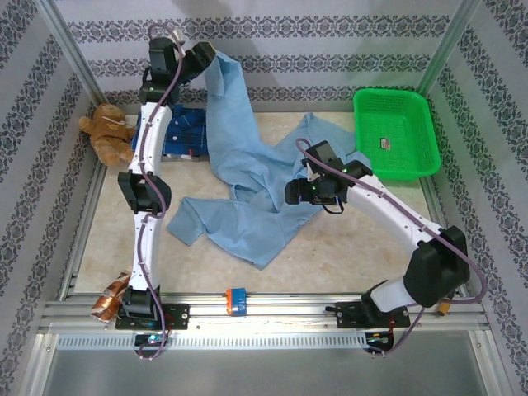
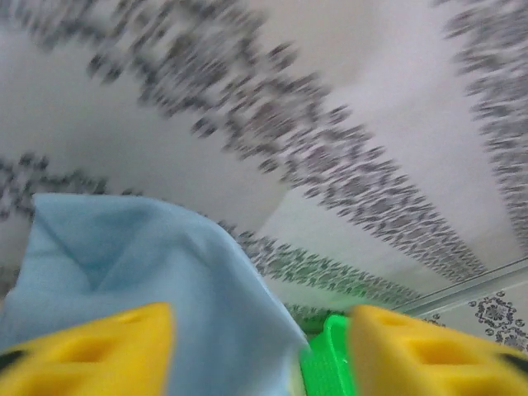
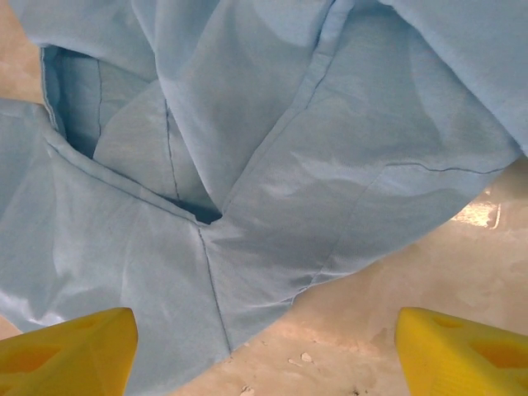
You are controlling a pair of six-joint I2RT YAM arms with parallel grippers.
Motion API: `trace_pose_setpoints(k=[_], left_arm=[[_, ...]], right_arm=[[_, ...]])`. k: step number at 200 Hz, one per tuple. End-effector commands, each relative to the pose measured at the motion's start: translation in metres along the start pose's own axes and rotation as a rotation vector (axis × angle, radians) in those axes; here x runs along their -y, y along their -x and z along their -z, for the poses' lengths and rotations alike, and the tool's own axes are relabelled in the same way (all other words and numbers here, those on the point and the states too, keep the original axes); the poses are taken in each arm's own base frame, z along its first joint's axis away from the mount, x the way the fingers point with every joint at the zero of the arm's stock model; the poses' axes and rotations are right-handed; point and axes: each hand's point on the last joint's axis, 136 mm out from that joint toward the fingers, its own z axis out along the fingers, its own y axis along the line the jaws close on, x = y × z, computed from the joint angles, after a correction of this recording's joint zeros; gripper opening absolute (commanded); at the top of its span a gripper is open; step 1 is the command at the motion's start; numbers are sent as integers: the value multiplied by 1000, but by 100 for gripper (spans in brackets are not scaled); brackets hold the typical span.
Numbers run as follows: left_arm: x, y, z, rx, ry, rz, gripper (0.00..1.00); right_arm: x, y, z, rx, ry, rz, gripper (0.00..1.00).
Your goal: Fold and stack the long sleeve shirts
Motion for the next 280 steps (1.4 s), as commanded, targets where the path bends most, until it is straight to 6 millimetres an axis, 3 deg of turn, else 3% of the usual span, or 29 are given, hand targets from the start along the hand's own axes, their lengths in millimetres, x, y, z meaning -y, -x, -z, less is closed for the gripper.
trace_pose_setpoints(k=[1, 28, 56, 75, 89, 112, 164, 198, 223, 238, 258, 271, 280], left_arm=[[33, 4, 48, -71, 40, -63, 100], [5, -48, 144, -308, 423, -163, 100], [-24, -119, 229, -450, 577, -99, 100], [-57, -177, 278, -520, 666, 0, 100], [-81, -223, 297, -594, 697, 96, 100], [-116, -271, 312, -650, 773, 165, 100], [-171, -319, 307, -734, 888, 186, 96], [-187, -339, 292, -731, 903, 194, 92], [-196, -359, 277, -767, 902, 208, 84], [-202, -367, 272, -785, 915, 195, 71], [-209, -370, 266, -796, 922, 171, 37], [-213, -358, 264, -785, 942, 134, 13], [-214, -341, 261, -758, 944, 119, 2]], right_arm=[[7, 2, 9, 35, -11, -29, 83], [8, 0, 5, 33, -6, -38, 83], [9, -3, -2, 10, -14, -32, 83], [6, 0, -3, 6, -4, -19, 83], [5, 4, -2, 6, 0, -11, 83], [-3, 9, -5, -1, 26, 1, 83], [-14, 5, -20, -46, 50, 17, 83], [-17, 6, -23, -45, 59, 17, 83], [-17, 8, -24, -42, 55, 16, 83], [-17, 10, -23, -33, 59, 15, 83], [-18, 11, -23, -26, 62, 15, 83], [-18, 12, -22, -23, 62, 11, 83], [-17, 11, -22, -22, 61, 9, 83]])
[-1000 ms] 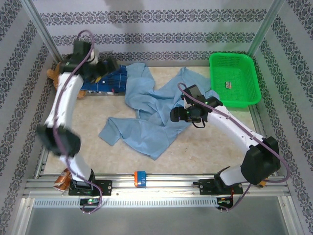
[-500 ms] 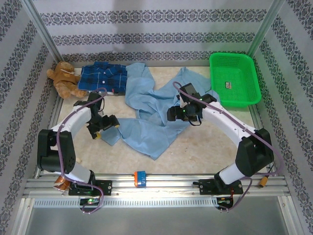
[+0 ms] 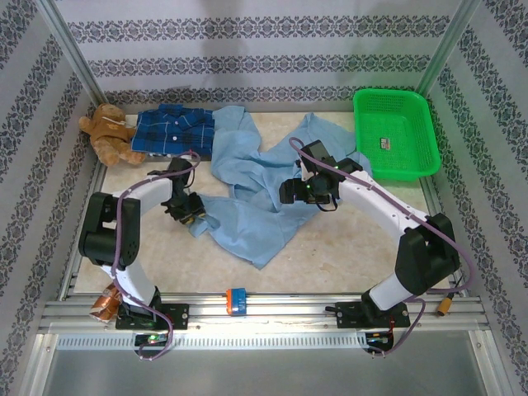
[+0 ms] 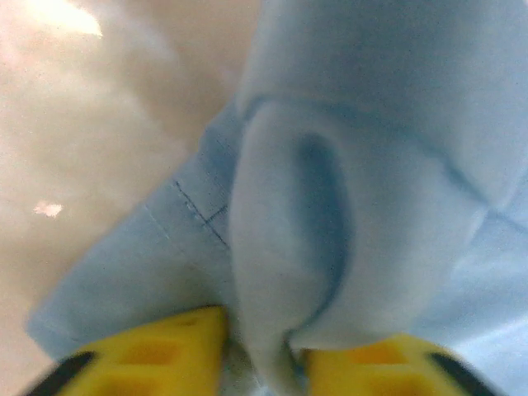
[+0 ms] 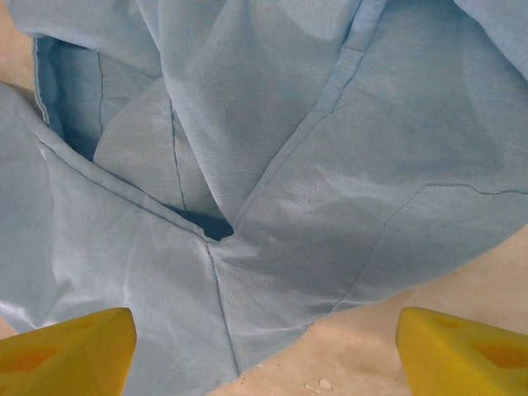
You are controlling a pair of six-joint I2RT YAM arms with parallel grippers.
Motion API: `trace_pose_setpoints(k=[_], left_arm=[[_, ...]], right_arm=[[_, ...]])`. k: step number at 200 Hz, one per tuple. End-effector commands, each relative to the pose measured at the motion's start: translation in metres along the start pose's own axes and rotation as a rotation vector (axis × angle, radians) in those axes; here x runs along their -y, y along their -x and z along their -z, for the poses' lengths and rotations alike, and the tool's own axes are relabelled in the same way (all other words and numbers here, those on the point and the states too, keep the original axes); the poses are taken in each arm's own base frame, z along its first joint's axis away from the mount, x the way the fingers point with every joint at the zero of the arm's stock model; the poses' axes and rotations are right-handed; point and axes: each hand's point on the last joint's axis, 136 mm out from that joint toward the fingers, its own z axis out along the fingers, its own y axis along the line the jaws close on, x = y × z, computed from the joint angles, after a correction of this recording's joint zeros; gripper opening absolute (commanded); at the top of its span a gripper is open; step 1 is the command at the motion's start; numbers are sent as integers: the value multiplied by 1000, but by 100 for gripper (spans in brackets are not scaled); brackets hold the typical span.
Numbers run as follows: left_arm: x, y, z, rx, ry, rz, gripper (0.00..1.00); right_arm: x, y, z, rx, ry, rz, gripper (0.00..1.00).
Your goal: Fold and stack the long sleeve shirts
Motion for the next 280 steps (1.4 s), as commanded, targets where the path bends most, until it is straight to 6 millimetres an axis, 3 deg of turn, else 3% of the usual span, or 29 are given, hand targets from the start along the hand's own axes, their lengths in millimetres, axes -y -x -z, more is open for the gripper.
trace_pose_setpoints(k=[1, 14, 29, 54, 74, 87, 99, 117, 130, 154, 178, 194, 216, 240, 275, 280], left_arm=[[-11, 23, -3, 51, 59, -23, 1], [-12, 49, 22, 126, 63, -29, 0], [-16, 87, 69, 254, 71, -42, 0], [-9, 145, 170, 515, 51, -101, 0], [18, 166, 252, 701, -16, -201, 0], [48, 162, 299, 801, -130, -290, 0], [75, 146, 337, 895, -229, -397, 0], [100, 100, 380, 1001, -403, -529, 0], [99, 65, 396, 1062, -495, -567, 0], [75, 13, 384, 1048, -554, -559, 0], [48, -25, 348, 913, -548, -505, 0], [26, -43, 323, 842, -520, -414, 0], [-16, -61, 282, 722, -416, -198, 0], [-68, -84, 236, 594, -266, 79, 0], [-107, -107, 194, 487, -135, 277, 0], [-116, -111, 189, 475, -100, 312, 7]], right_arm=[[-8, 8, 6, 26, 24, 9, 83], [-7, 9, 7, 30, 24, 6, 83], [-5, 8, 6, 29, 23, -5, 83], [-2, 10, 7, 31, 25, -16, 83], [0, 14, 7, 33, 21, -24, 83], [1, 20, 7, 38, 22, -28, 83], [4, 26, 7, 44, 13, -32, 83], [8, 36, 9, 60, 7, -54, 83], [14, 45, 10, 79, -2, -74, 83], [30, 53, 12, 82, -40, -129, 83], [40, 51, 15, 71, -69, -140, 83], [35, 45, 19, 73, -56, -82, 82], [26, 26, 15, 37, -36, -17, 82], [3, -4, 8, -28, 40, 70, 81], [-15, -45, -17, -120, 22, 155, 80], [-19, -47, -22, -128, 30, 157, 80]])
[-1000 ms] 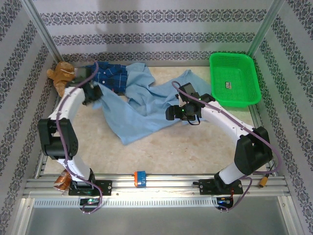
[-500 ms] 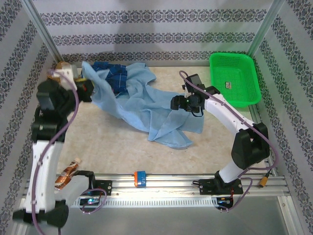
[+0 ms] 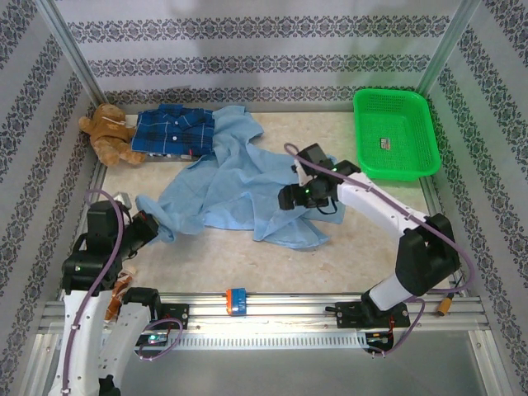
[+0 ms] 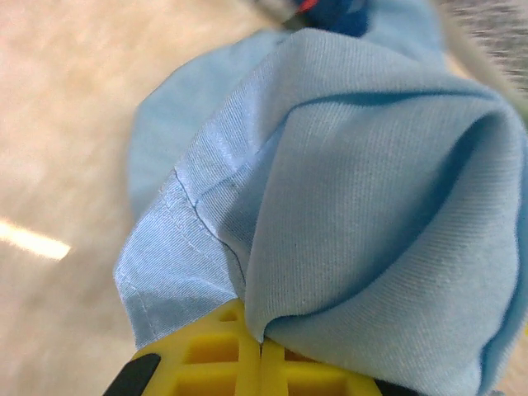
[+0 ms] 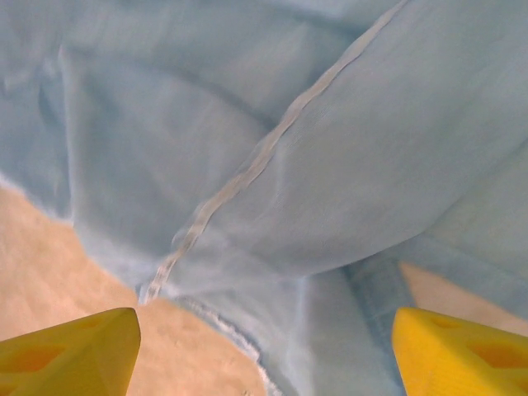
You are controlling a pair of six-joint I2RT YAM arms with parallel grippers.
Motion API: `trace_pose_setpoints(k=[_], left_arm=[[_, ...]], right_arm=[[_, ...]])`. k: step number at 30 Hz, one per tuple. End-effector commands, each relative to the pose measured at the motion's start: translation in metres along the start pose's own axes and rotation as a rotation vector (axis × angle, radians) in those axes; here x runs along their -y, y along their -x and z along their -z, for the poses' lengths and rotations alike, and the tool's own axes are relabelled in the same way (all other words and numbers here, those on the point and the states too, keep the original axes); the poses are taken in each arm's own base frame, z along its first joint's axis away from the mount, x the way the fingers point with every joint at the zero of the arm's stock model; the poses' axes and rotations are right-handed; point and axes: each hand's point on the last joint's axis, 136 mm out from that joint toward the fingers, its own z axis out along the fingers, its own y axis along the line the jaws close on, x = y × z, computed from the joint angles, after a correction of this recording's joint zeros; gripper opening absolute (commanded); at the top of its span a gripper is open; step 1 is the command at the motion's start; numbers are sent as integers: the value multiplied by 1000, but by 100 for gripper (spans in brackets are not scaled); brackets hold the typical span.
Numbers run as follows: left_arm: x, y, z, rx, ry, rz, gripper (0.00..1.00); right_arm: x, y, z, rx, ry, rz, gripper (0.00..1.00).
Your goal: Fold and stack the long sleeve shirts
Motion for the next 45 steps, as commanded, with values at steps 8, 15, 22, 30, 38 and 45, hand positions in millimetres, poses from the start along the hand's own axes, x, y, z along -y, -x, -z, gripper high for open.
trace_pose_setpoints(k=[8, 15, 22, 30, 38, 45], left_arm=[[-88, -42, 13, -66, 437, 281, 61], [-58, 26, 41, 88, 447, 138, 70], [35, 51, -54, 23, 10, 112, 72], [46, 31, -164, -124, 51, 89, 74], [-39, -24, -216, -287, 402, 130, 74], [-66, -42, -219, -314, 481, 114, 73]], right_arm=[[-32, -20, -48, -104, -64, -24, 77], [-25, -4, -65, -76, -157, -116, 71], [-20, 1, -71, -76, -203, -176, 35], [-9, 7, -31, 6, -193, -217, 0], [40, 10, 48, 130, -147, -318, 0], [105, -7, 72, 167, -212, -437, 0]])
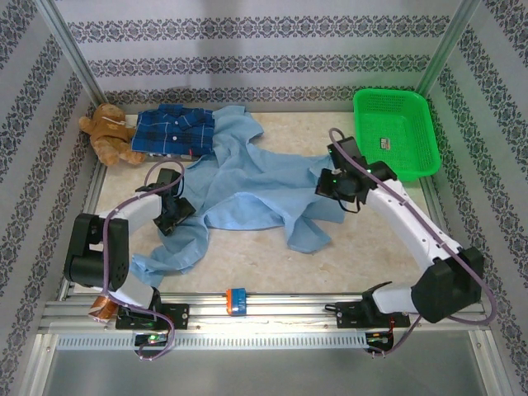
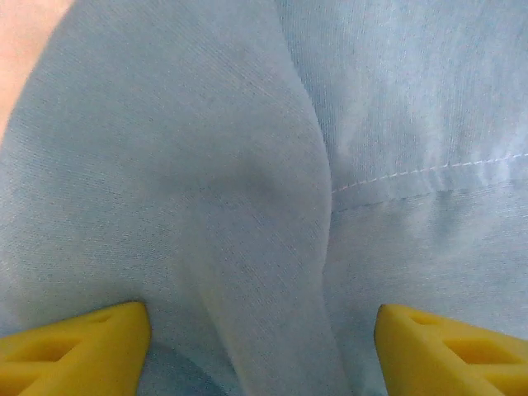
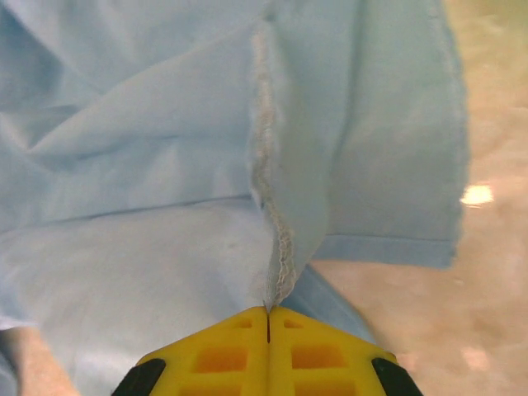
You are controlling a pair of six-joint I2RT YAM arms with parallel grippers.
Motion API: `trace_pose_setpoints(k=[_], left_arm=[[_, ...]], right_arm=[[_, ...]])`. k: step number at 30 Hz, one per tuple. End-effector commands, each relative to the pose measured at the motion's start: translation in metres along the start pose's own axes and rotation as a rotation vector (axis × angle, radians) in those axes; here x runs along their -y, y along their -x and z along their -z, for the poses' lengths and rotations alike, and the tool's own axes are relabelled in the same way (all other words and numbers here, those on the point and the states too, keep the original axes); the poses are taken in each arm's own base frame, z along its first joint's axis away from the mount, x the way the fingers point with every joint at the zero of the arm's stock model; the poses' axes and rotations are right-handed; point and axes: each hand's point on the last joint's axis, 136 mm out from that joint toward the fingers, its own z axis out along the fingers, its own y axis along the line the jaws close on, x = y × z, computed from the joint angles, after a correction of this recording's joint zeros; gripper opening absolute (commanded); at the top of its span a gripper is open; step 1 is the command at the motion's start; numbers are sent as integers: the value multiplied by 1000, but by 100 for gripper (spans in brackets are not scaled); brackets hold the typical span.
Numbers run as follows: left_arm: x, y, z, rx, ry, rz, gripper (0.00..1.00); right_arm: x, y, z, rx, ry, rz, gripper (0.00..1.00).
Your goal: Fold and stack the long sleeve shirts
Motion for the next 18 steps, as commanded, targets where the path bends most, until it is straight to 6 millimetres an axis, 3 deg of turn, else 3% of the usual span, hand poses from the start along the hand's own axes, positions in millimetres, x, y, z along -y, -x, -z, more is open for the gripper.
trace_pose_setpoints(k=[1, 6, 9, 11, 13, 15, 18], left_arm=[[-23, -6, -11, 0, 75, 6, 73], [-30, -5, -11, 15, 78, -14, 73], [-28, -3, -10, 32, 60, -44, 73], [-25, -2, -8, 47, 36, -57, 73], [-21, -1, -5, 62, 7, -64, 73], [-18, 2, 1, 83, -22, -66, 73], [-5, 3, 13, 102, -105, -67, 74]], right_arm=[[40, -7, -2, -37, -70, -23, 0], [79, 28, -1, 41, -91, -83, 0], [90, 52, -3, 70, -80, -100, 0], [88, 80, 0, 113, -35, -89, 0], [77, 98, 6, 136, 17, -62, 10], [69, 109, 19, 151, 37, -55, 30], [57, 95, 33, 133, 107, -97, 44]])
